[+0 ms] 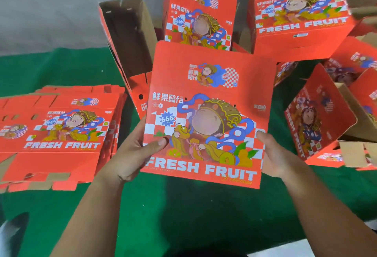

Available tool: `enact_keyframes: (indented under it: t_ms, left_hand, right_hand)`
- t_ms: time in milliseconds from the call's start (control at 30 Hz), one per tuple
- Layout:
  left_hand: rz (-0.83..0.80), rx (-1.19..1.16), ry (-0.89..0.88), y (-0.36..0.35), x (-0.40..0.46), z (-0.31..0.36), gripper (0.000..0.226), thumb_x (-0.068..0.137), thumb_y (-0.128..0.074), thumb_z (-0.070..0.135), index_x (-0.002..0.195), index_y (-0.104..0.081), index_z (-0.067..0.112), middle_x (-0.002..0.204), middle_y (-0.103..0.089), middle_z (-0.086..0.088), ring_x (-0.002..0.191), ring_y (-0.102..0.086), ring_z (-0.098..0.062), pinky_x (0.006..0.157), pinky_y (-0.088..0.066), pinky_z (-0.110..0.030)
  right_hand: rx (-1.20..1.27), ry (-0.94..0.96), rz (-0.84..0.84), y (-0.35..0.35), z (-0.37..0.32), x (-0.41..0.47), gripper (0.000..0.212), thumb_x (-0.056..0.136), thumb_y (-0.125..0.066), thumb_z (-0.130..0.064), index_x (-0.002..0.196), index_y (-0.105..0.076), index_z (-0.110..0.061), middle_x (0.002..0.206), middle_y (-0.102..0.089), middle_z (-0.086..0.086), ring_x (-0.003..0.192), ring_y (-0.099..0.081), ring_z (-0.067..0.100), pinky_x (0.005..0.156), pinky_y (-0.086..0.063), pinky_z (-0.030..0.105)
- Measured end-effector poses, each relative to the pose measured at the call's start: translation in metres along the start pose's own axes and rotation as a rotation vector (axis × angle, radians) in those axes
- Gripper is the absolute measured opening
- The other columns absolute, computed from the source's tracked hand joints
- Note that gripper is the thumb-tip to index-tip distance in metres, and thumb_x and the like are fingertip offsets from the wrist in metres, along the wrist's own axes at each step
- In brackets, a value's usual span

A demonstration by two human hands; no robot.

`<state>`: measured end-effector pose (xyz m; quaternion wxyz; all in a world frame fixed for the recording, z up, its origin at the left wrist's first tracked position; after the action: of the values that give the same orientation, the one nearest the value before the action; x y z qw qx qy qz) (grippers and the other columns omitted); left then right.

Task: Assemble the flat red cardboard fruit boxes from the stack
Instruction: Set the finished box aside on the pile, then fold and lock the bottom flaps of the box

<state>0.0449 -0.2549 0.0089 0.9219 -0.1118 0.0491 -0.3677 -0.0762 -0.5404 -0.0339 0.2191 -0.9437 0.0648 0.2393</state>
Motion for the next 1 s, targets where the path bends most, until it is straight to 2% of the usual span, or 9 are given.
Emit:
enact_keyframes:
  t_ms: [133,267,400,500,600,700,800,900,1000]
  left_hand:
    - [0.149,0.179,-0.001,0.010,-0.007,-0.007,0.067,0.089,-0.080,0.042,0.148,-0.051,0.033,0.111,-0.076,-0.001,0.076,-0.070,-0.021,0.063,-0.054,-0.036]
    - [0.350,0.026,-0.041,0.026,-0.011,-0.019,0.059,0.091,-0.073,0.048,0.144,-0.058,0.026,0.135,-0.069,-0.005,0.119,-0.069,-0.025,0.093,-0.057,-0.040]
    - [0.426,0.068,-0.004,0.021,-0.003,-0.027,0.038,0.094,-0.072,0.028,0.129,-0.065,0.039,0.120,-0.076,0.000,0.098,-0.076,-0.018,0.070,-0.060,-0.026]
    - [0.662,0.217,0.022,0.027,-0.009,-0.039,0.033,0.095,-0.070,0.016,0.114,-0.067,0.042,0.103,-0.079,0.004,0.085,-0.078,-0.017,0.065,-0.063,-0.029]
    - [0.582,0.234,-0.038,0.030,-0.012,-0.041,0.039,0.096,-0.072,0.013,0.128,-0.061,0.033,0.109,-0.078,0.004,0.092,-0.077,-0.016,0.075,-0.063,-0.030]
    - [0.488,0.409,-0.048,0.039,-0.014,-0.045,0.049,0.092,-0.076,0.003,0.129,-0.054,0.026,0.119,-0.071,0.012,0.109,-0.068,-0.005,0.087,-0.056,-0.024]
    - [0.502,0.482,0.039,0.049,-0.013,-0.072,0.038,0.085,-0.073,0.005,0.116,-0.057,0.019,0.115,-0.069,0.002,0.108,-0.062,-0.011,0.107,-0.047,-0.046]
    - [0.465,0.385,0.184,0.047,-0.015,-0.102,0.033,0.087,-0.072,0.000,0.113,-0.060,0.016,0.114,-0.072,-0.004,0.105,-0.066,-0.018,0.111,-0.045,-0.059]
    - [0.497,0.453,0.197,0.047,-0.016,-0.105,0.036,0.082,-0.076,0.024,0.115,-0.066,0.015,0.114,-0.076,-0.002,0.112,-0.070,-0.023,0.108,-0.049,-0.053]
  right_hand:
    - [-0.136,0.078,0.058,-0.001,-0.013,0.006,0.082,0.082,-0.066,-0.041,0.156,-0.041,-0.016,0.140,-0.064,0.017,0.119,-0.066,0.038,0.092,-0.056,0.051]
    - [-0.065,0.241,0.089,0.005,-0.034,0.015,0.081,0.088,-0.067,-0.033,0.160,-0.031,-0.027,0.139,-0.066,0.015,0.108,-0.074,0.033,0.076,-0.064,0.044]
    - [-0.330,0.191,0.055,-0.012,-0.022,0.036,0.067,0.087,-0.067,-0.059,0.149,-0.045,-0.044,0.138,-0.068,-0.006,0.124,-0.067,0.023,0.108,-0.052,0.052]
    - [-0.248,0.041,0.131,-0.013,0.011,0.047,0.068,0.077,-0.067,-0.070,0.138,-0.057,-0.042,0.128,-0.074,0.000,0.114,-0.073,0.028,0.106,-0.052,0.057]
    - [-0.274,0.158,0.189,-0.004,0.014,0.043,0.067,0.080,-0.067,-0.059,0.143,-0.051,-0.042,0.135,-0.069,-0.007,0.119,-0.070,0.019,0.103,-0.055,0.047]
    - [-0.445,0.266,0.227,0.003,0.010,0.039,0.063,0.081,-0.077,-0.025,0.138,-0.050,-0.029,0.121,-0.073,-0.011,0.107,-0.070,0.001,0.084,-0.056,0.018]
    - [-0.588,0.252,0.278,0.008,0.025,0.046,0.038,0.091,-0.069,0.009,0.121,-0.063,-0.014,0.111,-0.074,-0.005,0.098,-0.068,0.002,0.092,-0.053,0.027]
    - [-0.618,0.179,0.275,0.010,0.049,0.050,0.029,0.096,-0.066,0.005,0.123,-0.065,-0.006,0.120,-0.073,0.007,0.113,-0.067,0.015,0.106,-0.048,0.033]
    - [-0.600,0.226,0.327,0.012,0.045,0.048,0.026,0.095,-0.068,0.003,0.121,-0.066,-0.003,0.113,-0.075,0.005,0.100,-0.069,-0.002,0.086,-0.049,0.012]
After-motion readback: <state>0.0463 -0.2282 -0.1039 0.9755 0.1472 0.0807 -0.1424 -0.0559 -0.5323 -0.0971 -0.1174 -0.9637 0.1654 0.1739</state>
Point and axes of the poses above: each hand's wrist, its own x-axis towards the middle knuckle, its own y-axis out of the back of the hand, z = x × y, the point moved 8 cm from there along x, towards the middle knuckle
